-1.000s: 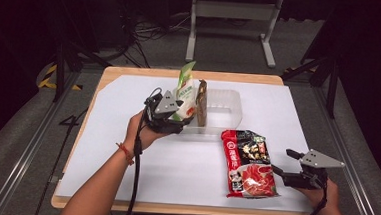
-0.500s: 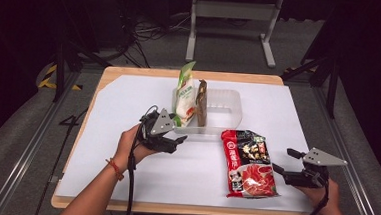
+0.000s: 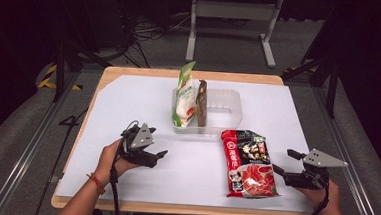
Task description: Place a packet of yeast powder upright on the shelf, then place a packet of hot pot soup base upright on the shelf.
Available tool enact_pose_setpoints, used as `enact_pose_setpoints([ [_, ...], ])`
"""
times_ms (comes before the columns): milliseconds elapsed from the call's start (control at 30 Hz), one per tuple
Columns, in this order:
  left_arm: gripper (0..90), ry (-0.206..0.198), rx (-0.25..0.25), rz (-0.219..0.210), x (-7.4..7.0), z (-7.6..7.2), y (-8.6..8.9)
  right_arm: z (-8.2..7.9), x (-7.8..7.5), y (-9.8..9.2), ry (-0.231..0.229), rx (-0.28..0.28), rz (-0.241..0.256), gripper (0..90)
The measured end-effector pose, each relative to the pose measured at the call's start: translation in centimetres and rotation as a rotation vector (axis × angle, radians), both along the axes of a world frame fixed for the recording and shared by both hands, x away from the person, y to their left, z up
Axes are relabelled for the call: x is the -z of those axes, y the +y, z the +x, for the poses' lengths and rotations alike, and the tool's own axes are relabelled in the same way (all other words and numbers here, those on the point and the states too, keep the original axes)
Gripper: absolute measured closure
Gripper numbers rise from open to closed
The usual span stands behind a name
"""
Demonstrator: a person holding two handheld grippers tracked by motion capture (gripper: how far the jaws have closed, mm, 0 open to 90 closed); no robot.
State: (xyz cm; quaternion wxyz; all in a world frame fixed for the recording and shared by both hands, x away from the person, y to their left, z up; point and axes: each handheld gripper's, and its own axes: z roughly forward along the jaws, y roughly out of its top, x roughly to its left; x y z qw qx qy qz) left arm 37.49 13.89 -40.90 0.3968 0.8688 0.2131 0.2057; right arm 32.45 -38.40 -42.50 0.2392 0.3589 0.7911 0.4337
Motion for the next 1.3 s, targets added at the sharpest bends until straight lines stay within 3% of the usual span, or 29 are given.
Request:
enact_pose_setpoints([
  [67,17.9,0.008,-0.026,-0.006,0.8,-0.4,1.5,-0.1,-0.1,-0.1,-0.004,-0.005,0.003,22.5],
  [233,17.4,0.032,-0.051,-0.039,1.8,-1.1,3.4,0.2,-0.1,0.2,0.009,-0.026,0.018,23.4],
  [500,17.0,0.097,-0.071,-0.142,2.9,-1.7,5.4,0.3,0.5,0.9,0.052,-0.088,0.028,26.4],
  [533,14.7,0.091,-0.096,-0.138,3.0,-1.7,5.4,0.3,0.4,0.9,0.051,-0.090,0.029,26.3],
  [567,5.7,0.087,-0.139,-0.138,3.0,-1.8,5.3,0.3,0.4,0.9,0.052,-0.092,0.034,26.1],
  [767,7.0,0.066,-0.106,-0.125,2.9,-2.2,5.0,0.9,0.3,0.9,0.070,-0.088,0.044,24.4],
  [967,6.8,0.067,-0.112,-0.146,2.9,-2.0,5.2,2.2,-0.1,1.2,0.085,-0.100,0.043,23.0],
  [1133,6.8,0.062,-0.111,-0.121,2.9,-2.0,5.1,3.6,-1.0,1.5,0.111,-0.092,0.072,21.8],
  [1267,6.7,0.063,-0.121,-0.121,2.9,-2.0,5.1,4.0,-1.5,2.0,0.122,-0.105,0.056,21.6],
  [1300,6.8,0.065,-0.122,-0.128,2.9,-2.0,5.1,4.4,-1.9,2.4,0.114,-0.123,0.023,21.8],
])
